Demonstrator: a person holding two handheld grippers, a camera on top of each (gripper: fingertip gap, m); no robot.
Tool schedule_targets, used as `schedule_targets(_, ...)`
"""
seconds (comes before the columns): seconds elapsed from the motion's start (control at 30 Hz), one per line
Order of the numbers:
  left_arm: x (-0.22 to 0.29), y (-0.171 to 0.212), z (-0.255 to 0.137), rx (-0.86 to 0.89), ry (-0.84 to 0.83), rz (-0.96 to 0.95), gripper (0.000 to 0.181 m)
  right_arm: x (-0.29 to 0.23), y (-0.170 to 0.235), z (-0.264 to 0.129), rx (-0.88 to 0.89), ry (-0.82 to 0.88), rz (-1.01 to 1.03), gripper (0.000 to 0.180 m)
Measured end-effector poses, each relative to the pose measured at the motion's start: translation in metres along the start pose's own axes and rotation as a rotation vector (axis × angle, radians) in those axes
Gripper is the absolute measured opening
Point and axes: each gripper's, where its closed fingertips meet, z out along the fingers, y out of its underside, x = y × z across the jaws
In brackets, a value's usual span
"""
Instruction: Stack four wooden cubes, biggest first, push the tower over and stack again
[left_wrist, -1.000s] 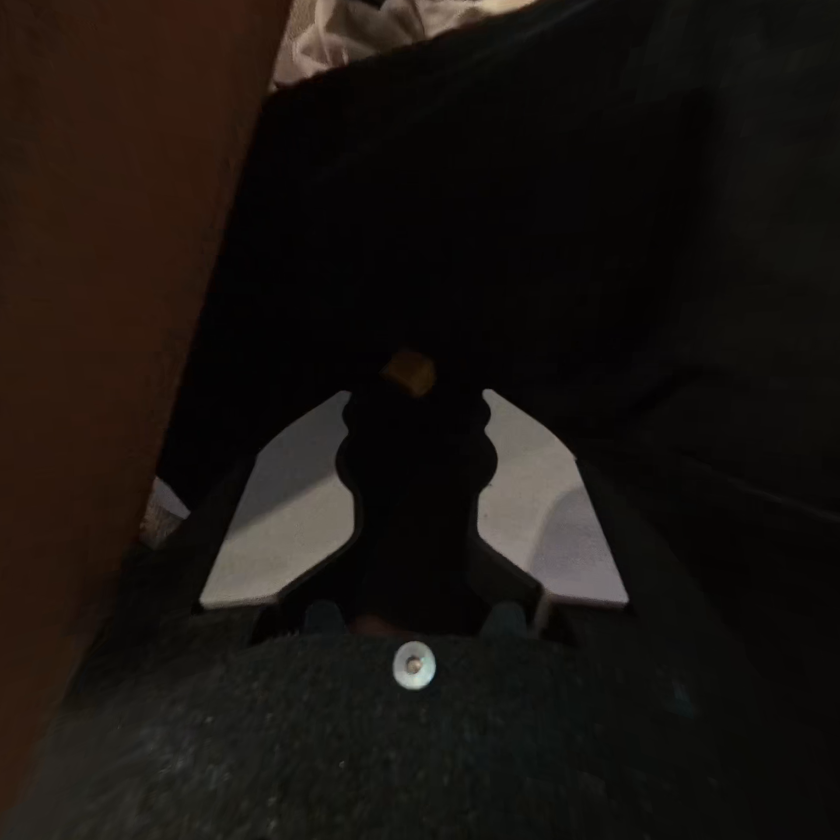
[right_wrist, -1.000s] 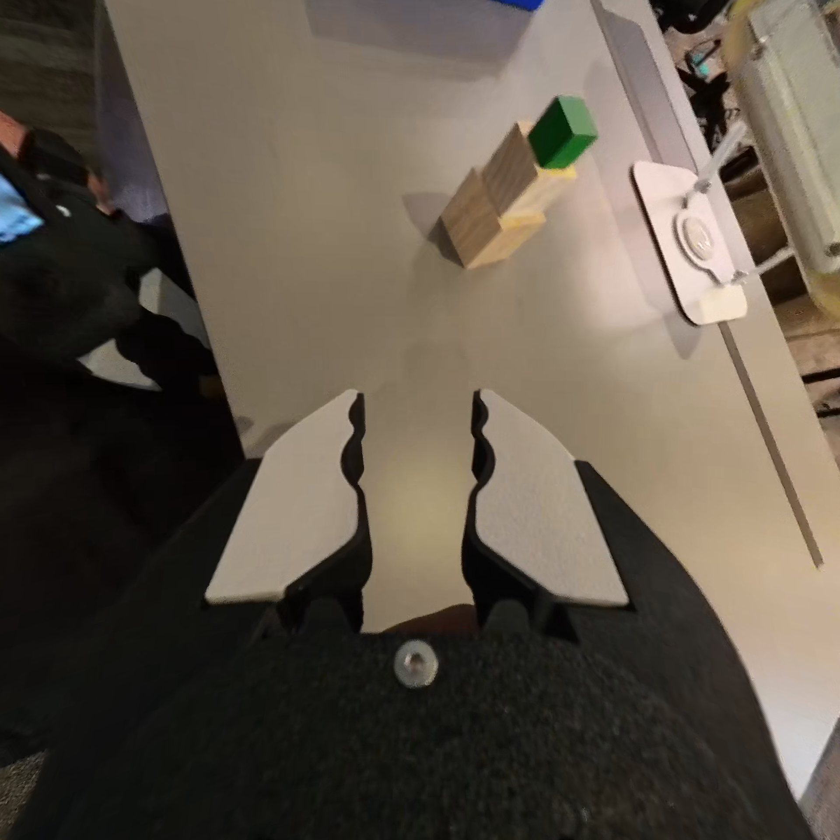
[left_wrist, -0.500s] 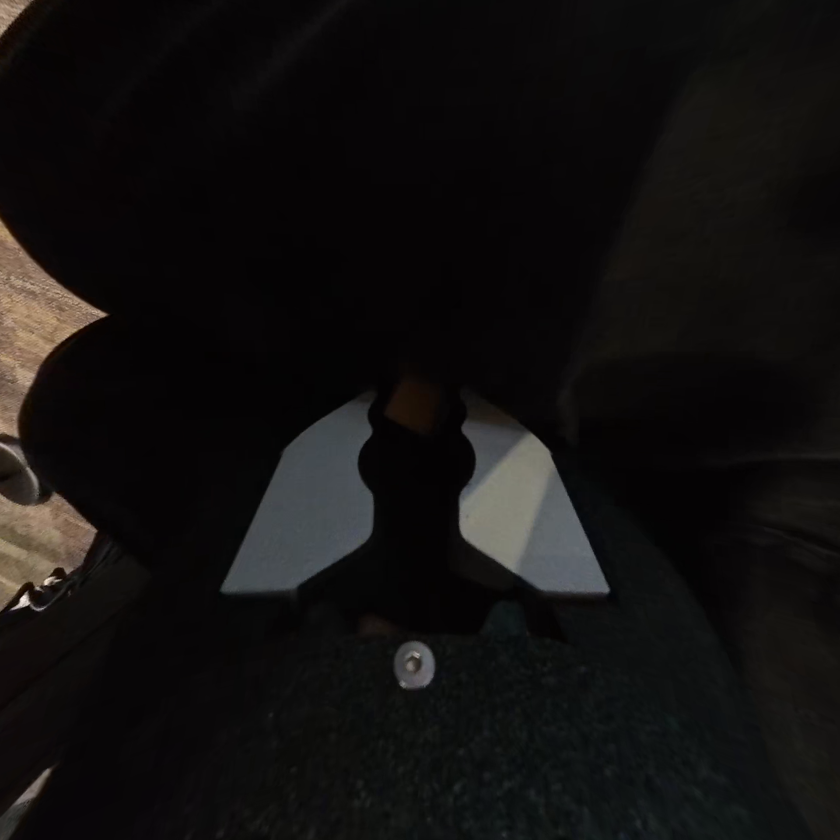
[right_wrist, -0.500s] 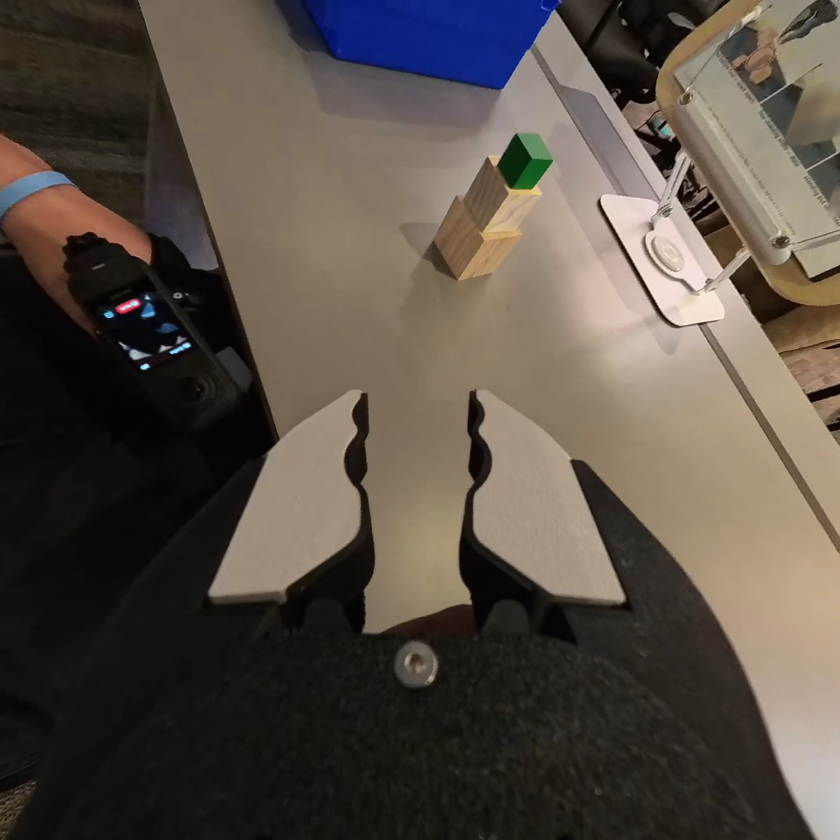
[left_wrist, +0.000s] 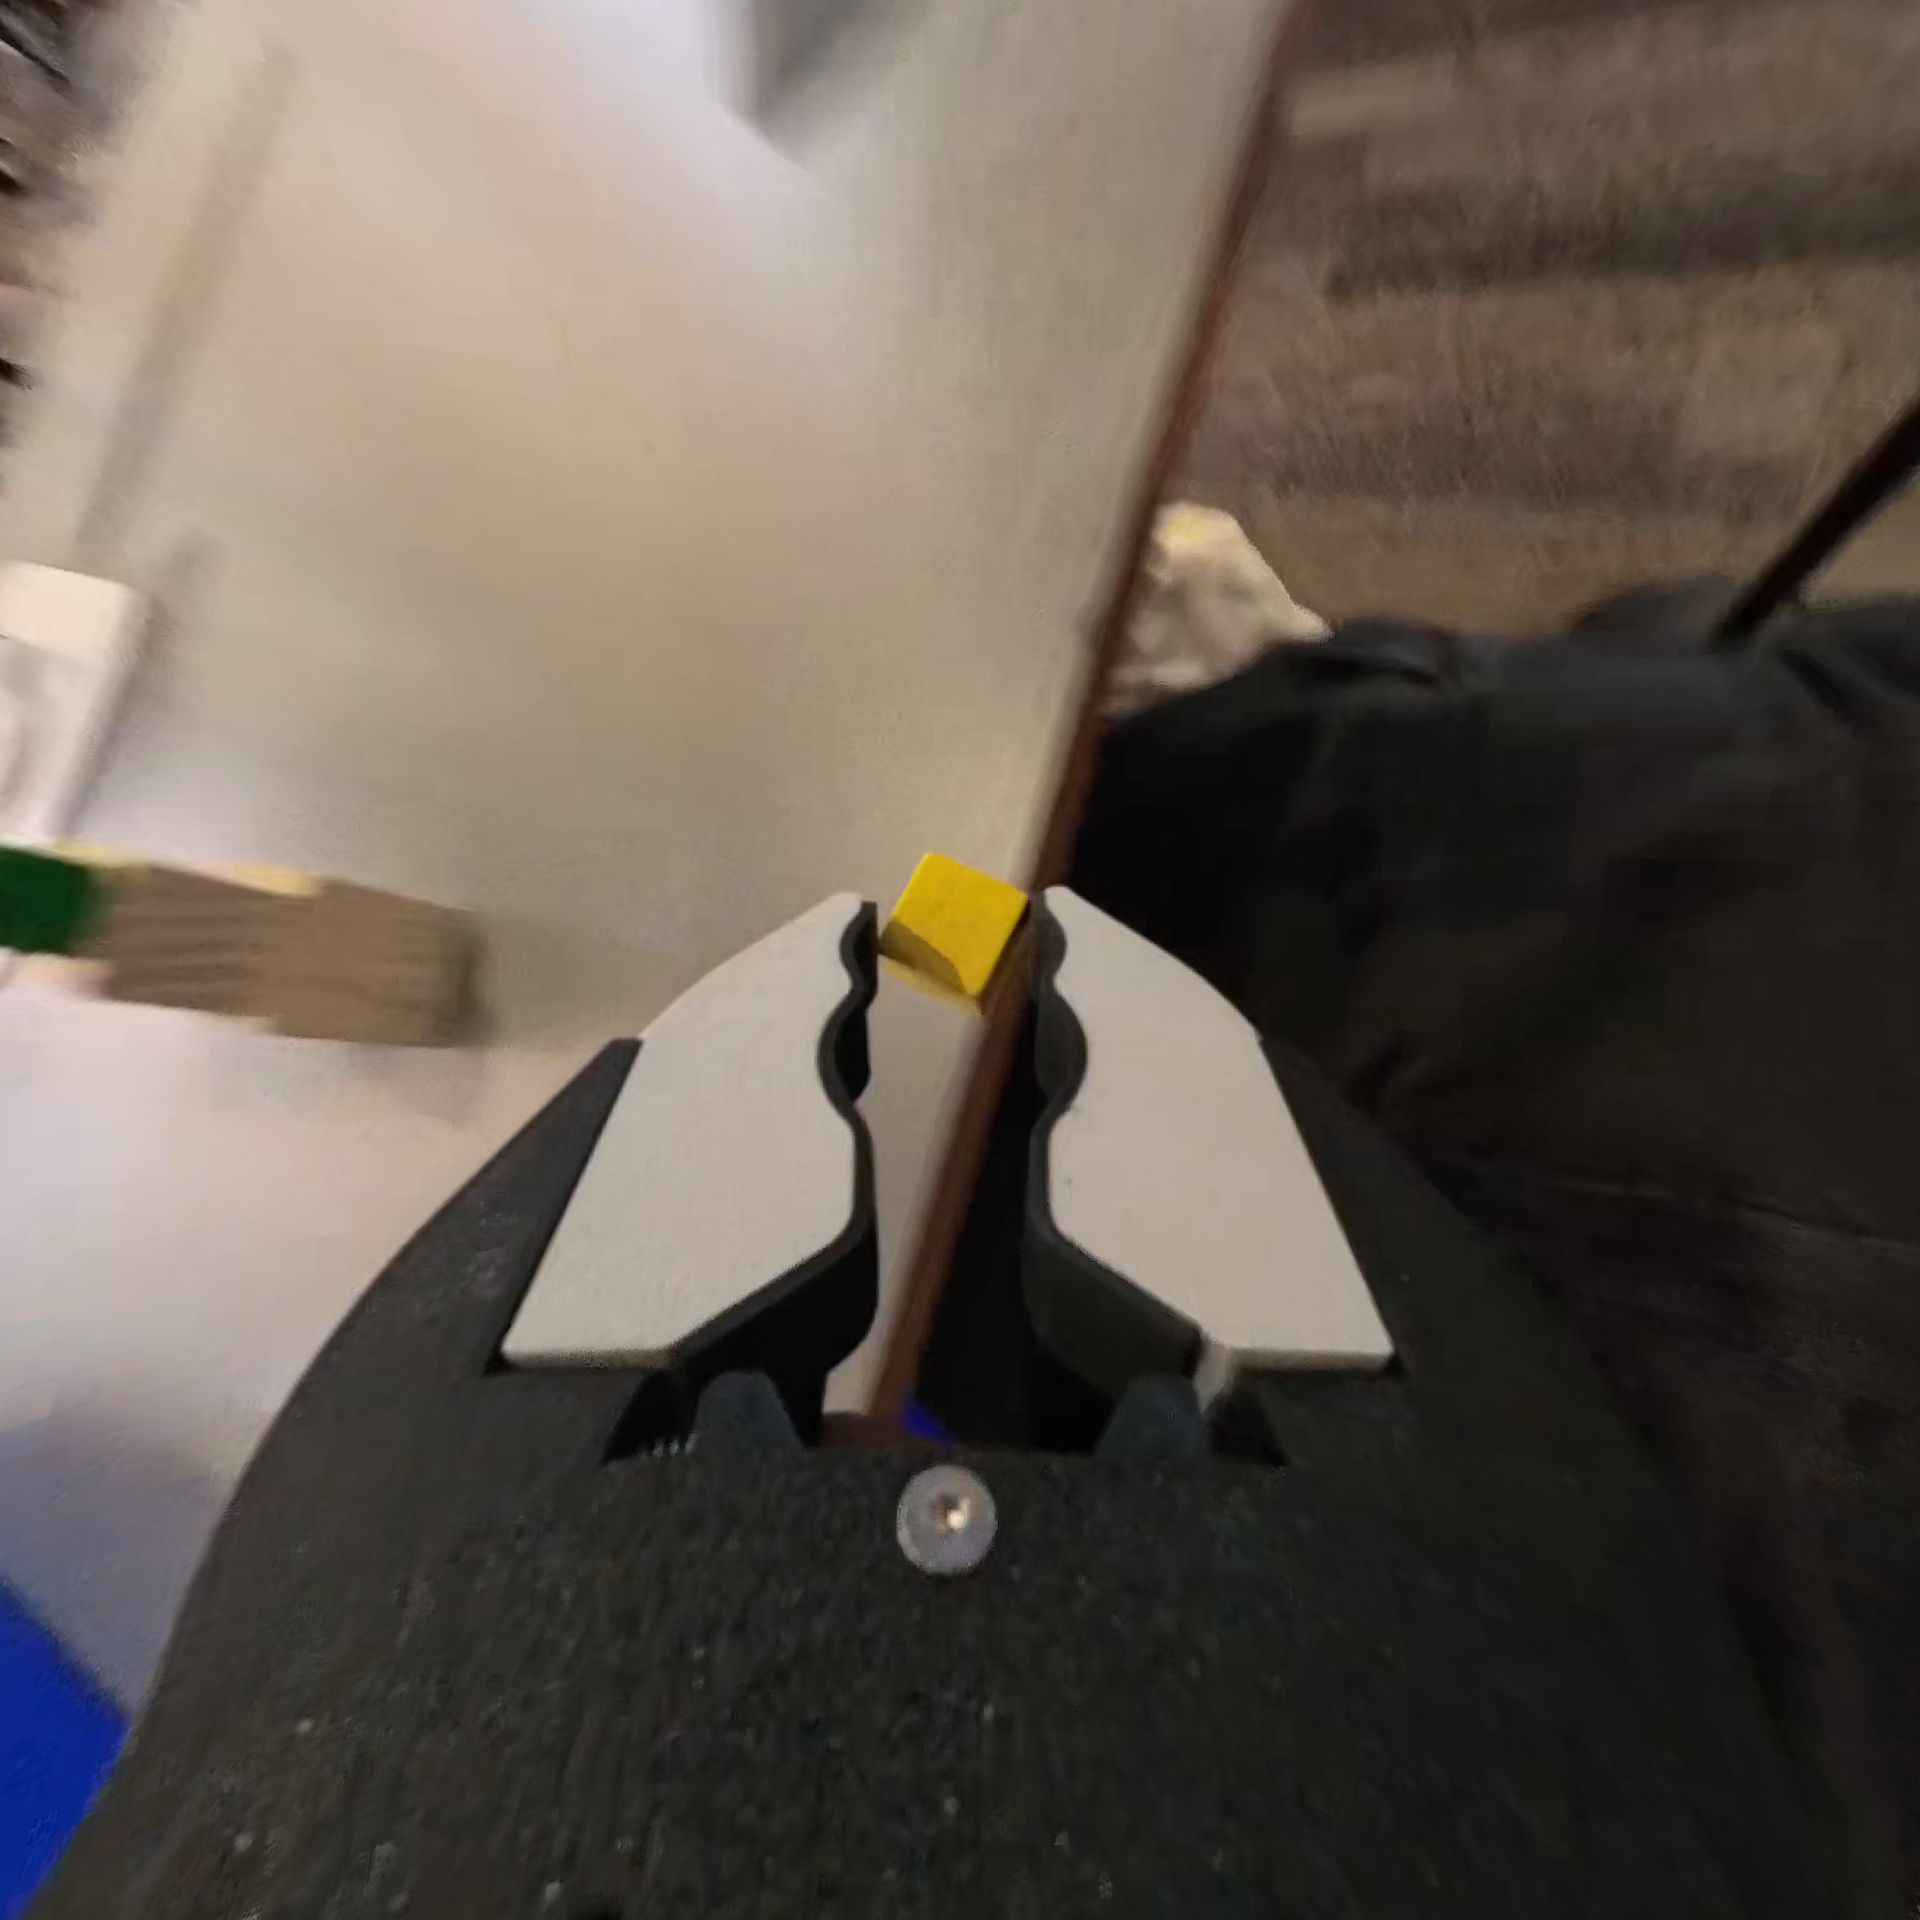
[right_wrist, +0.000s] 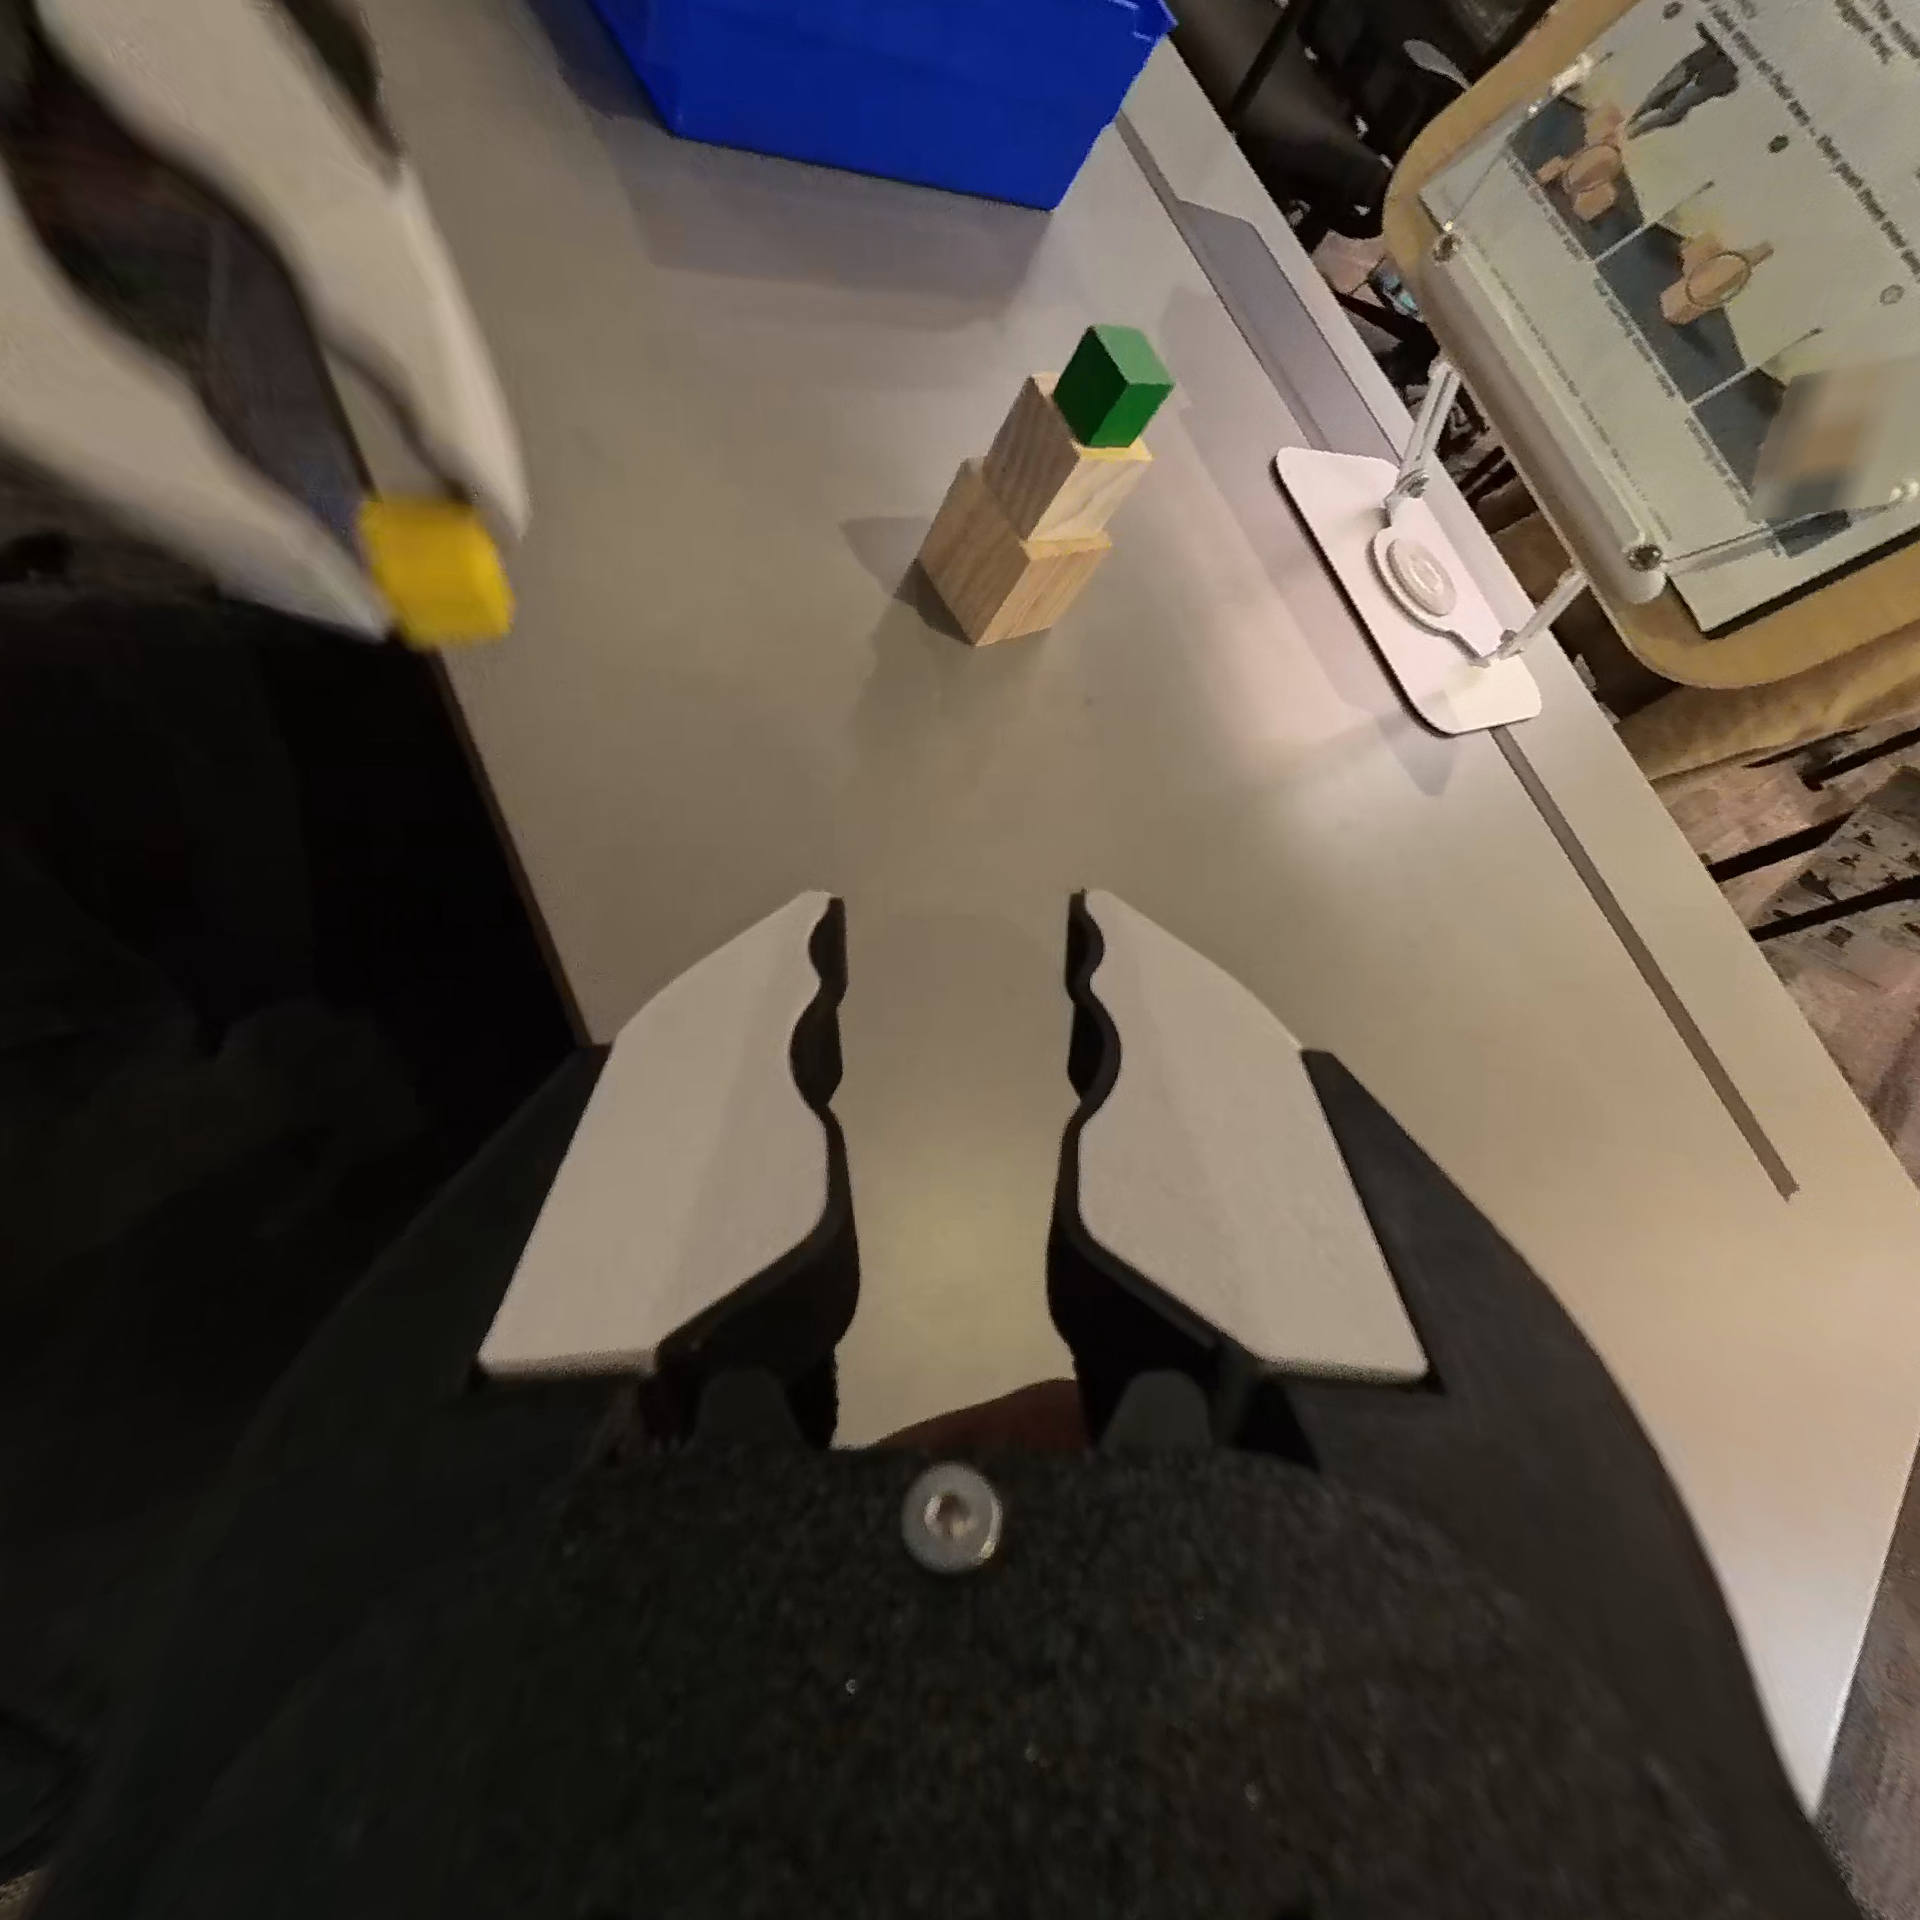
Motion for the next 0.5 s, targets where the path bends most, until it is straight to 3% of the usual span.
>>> schedule_targets(0.1, -0.086, -0.024, -0.028, 0.079, -0.143, -0.029, 0.027, 0.005, 0.005, 0.008, 0.004, 0.002, 0.041, 0.040)
schedule_targets(0.23, -0.172, -0.044, -0.034, 0.180, -0.140, -0.151, 0.027, 0.002, 0.012, 0.023, -0.024, -0.015, 0.047, 0.040)
schedule_targets(0.5, -0.238, -0.014, 0.025, 0.107, -0.058, -0.240, 0.027, -0.002, 0.028, 0.040, -0.092, -0.030, 0.022, 0.040)
